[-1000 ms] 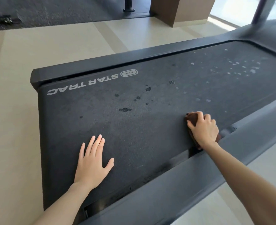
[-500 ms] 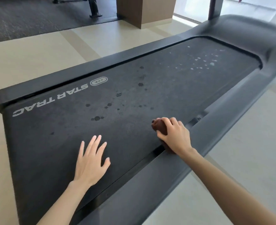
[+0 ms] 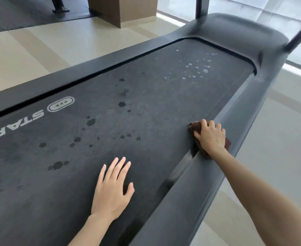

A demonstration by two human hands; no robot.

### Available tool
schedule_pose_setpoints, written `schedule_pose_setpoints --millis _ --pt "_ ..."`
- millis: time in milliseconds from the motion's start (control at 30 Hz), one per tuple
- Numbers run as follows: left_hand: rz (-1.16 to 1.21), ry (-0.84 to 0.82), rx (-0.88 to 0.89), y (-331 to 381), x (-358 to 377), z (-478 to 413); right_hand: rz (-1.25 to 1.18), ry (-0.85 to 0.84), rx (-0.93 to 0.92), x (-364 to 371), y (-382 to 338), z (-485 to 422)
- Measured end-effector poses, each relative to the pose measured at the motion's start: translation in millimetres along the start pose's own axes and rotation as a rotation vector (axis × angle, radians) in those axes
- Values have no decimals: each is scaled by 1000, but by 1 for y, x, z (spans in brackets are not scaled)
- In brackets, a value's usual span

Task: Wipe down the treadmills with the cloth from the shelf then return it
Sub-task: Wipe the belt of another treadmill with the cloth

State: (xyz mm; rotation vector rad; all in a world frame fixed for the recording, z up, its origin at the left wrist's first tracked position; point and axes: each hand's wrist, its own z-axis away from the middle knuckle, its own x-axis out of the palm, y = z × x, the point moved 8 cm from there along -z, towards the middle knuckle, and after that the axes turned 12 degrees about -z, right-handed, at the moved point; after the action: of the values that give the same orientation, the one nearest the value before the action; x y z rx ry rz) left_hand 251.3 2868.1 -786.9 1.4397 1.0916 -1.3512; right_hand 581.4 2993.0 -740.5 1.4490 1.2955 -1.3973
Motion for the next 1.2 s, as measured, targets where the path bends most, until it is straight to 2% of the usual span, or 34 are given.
schedule_pose_setpoints --millis 67,100,167,267,333,467,733,800,867,967,1067,1133,1200 --pt "4 -33 1 0 0 0 -7 10 88 -2 -3 0" --pt "3 -41 -4 0 -2 0 -28 14 62 -2 -12 6" --pt "-1 -59 -2 2 -4 0 -117 -14 -118 -1 -50 33" --pt "-1 -87 5 2 -3 1 -208 -90 -519 10 -127 98" --pt "11 -89 5 0 -3 1 -232 -117 -624 16 -145 111" --pt "60 -75 1 1 -6 1 -348 -69 -581 12 -116 67" --pt "145 -6 -3 -2 -2 -1 -304 93 -145 19 -12 -75" --pt "137 -9 -10 -2 -3 -1 -299 88 -54 20 -7 -84" --pt "116 -30 -12 -1 -4 -1 -327 65 -40 20 -18 -72" --pt "110 -61 -21 0 -5 0 -377 -1 -217 15 -68 -25" --pt "104 -87 -33 -1 -6 0 -416 -53 -500 16 -147 39" --pt "121 -101 -66 -4 -5 1 -378 -103 -720 21 -190 73" --pt "164 -90 -84 -6 -5 0 -319 -106 -851 25 -198 73"
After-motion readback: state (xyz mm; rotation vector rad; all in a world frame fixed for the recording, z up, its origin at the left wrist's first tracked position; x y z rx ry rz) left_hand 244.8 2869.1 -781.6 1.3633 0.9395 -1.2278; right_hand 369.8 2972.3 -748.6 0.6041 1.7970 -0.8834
